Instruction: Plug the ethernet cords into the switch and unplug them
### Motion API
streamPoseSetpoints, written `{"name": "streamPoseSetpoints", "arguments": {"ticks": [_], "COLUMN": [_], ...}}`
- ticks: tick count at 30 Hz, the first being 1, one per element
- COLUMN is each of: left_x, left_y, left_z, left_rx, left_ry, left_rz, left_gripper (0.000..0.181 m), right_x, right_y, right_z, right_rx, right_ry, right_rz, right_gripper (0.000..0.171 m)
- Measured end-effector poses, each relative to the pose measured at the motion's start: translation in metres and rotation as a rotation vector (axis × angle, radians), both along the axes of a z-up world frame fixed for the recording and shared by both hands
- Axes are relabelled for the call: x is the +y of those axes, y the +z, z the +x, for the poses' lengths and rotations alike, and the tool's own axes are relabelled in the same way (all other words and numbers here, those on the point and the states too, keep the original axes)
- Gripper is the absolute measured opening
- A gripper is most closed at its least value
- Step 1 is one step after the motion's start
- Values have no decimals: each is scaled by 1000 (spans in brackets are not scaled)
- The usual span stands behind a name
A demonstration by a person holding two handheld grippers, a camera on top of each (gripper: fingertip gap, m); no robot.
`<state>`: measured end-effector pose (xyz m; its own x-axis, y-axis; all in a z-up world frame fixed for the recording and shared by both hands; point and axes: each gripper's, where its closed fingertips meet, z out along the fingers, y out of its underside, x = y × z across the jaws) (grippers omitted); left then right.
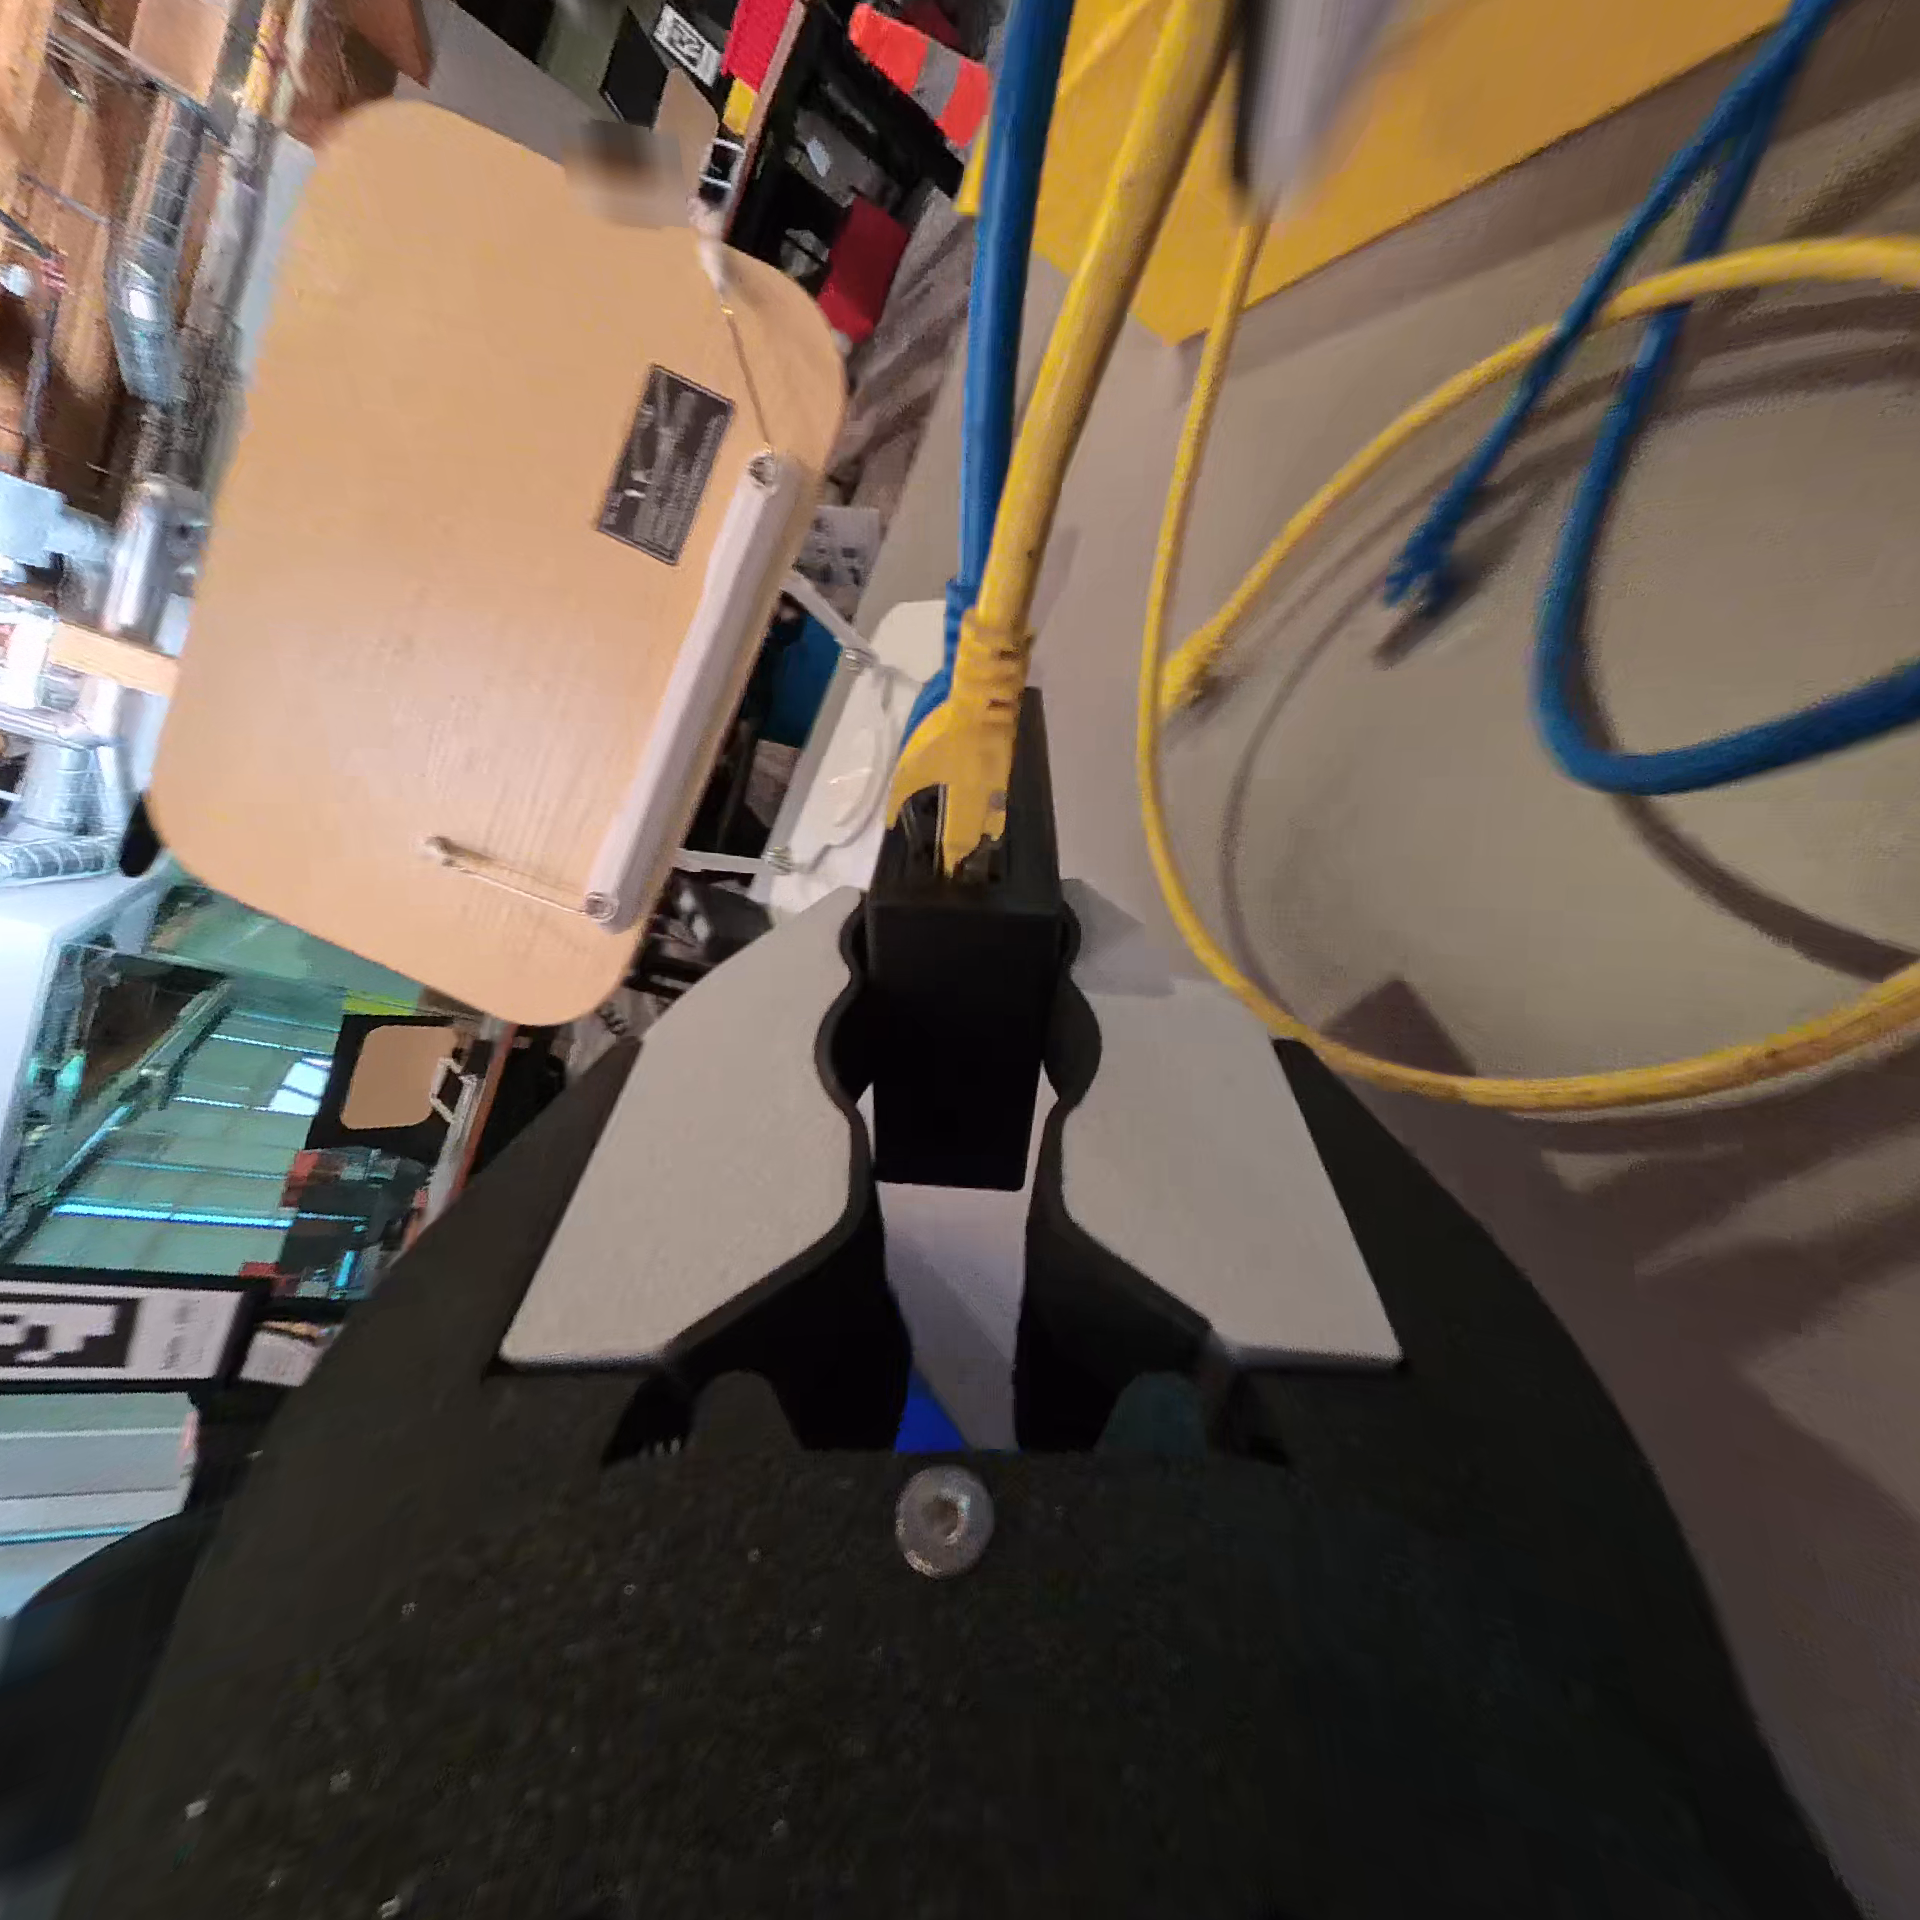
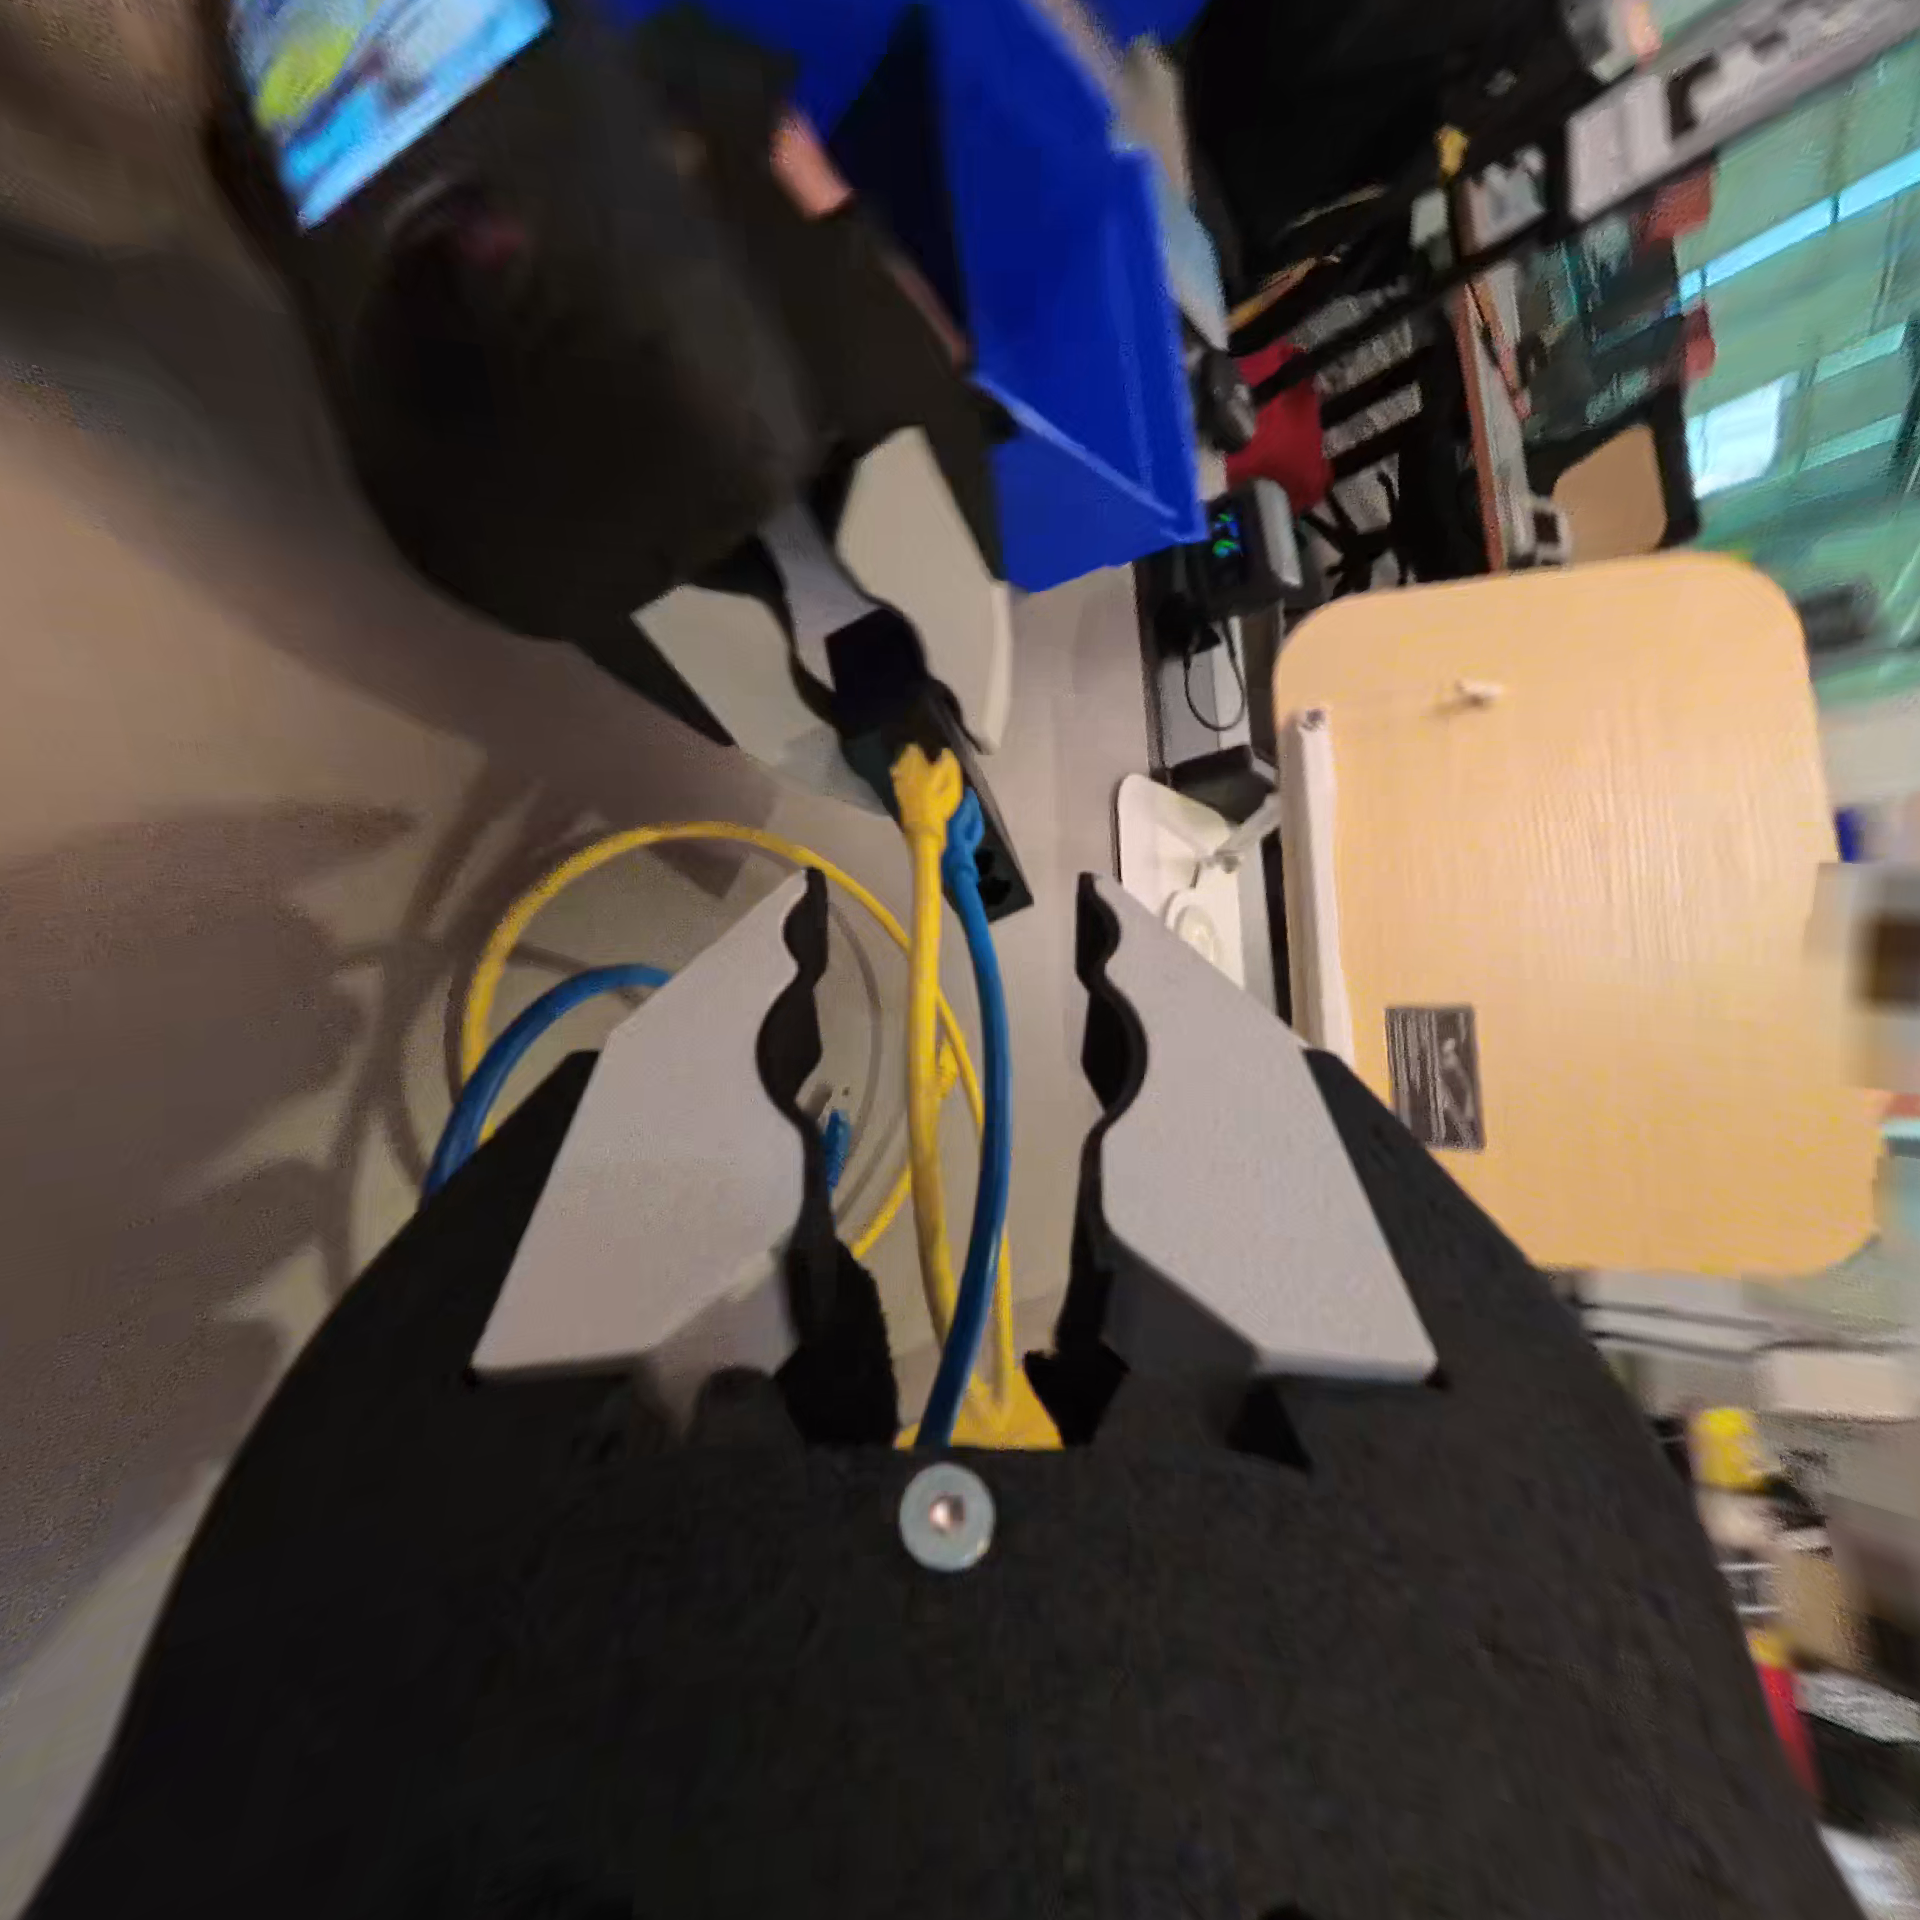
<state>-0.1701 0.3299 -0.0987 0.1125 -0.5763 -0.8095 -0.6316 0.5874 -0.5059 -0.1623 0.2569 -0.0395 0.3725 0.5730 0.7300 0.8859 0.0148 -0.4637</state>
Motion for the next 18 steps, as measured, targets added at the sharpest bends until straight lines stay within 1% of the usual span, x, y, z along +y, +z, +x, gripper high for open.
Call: {"name": "streamPoseSetpoints", "arguments": {"ticks": [2,3,5,8,9,11,12,14,18], "left_x": [-6,-9,-14,-14,-14,-16,-16,-17,-16], "left_y": [-13,-13,-8,-17,-19,-19,-20,-22,-23], "left_z": [0,0,-1,-2,-2,-2,-1,-1,0], "left_rx": [13,12,-8,19,30,36,38,45,44], "left_ry": [-5,-10,-19,-18,-20,-21,-23,-28,-31], "left_rz": [-4,11,66,100,111,136,134,134,117], "left_gripper": [30,30,29,29,29,29,29,29,29], "right_x": [5,8,15,18,19,21,22,22,24], "right_y": [-29,-39,-51,-57,-55,-61,-62,-64,-62], "right_z": [-8,-11,-15,-19,-22,-22,-23,-23,-21], "right_rx": [-170,-222,-242,-224,-231,-268,-287,-309,-314], "right_ry": [68,96,118,137,146,147,156,163,160], "right_rz": [33,52,56,35,53,26,27,13,13], "right_gripper": [42,40,36,33,28,27,23,22,17]}}
